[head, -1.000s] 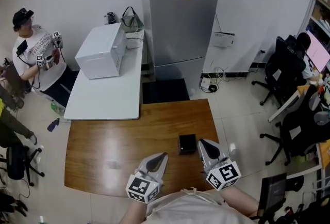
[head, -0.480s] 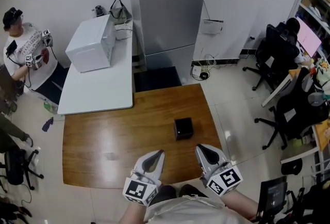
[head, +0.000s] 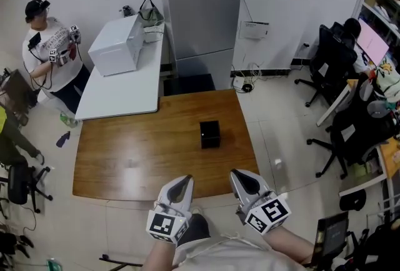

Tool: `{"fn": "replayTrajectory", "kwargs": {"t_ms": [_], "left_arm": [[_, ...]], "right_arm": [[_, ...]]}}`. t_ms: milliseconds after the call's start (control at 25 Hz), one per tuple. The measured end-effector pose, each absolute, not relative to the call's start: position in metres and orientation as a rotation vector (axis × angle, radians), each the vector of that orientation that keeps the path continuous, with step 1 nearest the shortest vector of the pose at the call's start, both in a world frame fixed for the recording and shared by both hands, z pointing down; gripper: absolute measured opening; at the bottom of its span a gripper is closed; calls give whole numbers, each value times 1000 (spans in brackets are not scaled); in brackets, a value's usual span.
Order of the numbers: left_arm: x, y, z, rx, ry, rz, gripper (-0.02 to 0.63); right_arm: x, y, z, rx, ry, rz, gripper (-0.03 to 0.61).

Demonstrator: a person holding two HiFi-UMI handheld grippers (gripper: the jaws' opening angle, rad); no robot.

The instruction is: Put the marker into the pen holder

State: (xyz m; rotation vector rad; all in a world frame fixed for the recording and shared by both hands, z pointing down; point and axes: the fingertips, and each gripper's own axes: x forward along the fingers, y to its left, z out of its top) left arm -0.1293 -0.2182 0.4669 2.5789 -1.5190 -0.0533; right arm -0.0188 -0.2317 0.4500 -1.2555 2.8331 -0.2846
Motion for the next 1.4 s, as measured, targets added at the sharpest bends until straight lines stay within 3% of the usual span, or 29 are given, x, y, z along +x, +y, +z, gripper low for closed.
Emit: {"fn": "replayTrajectory", "kwargs": {"t_ms": [600, 1400], "left_arm": [[-46, -43, 472, 2438, -1679, -115, 14], [-40, -29, 433, 2600, -1572, -99, 14]], "right_arm": [[51, -75, 458, -1069, 2990, -234, 0], [49, -48, 431, -1117, 2915, -199, 0]]}}
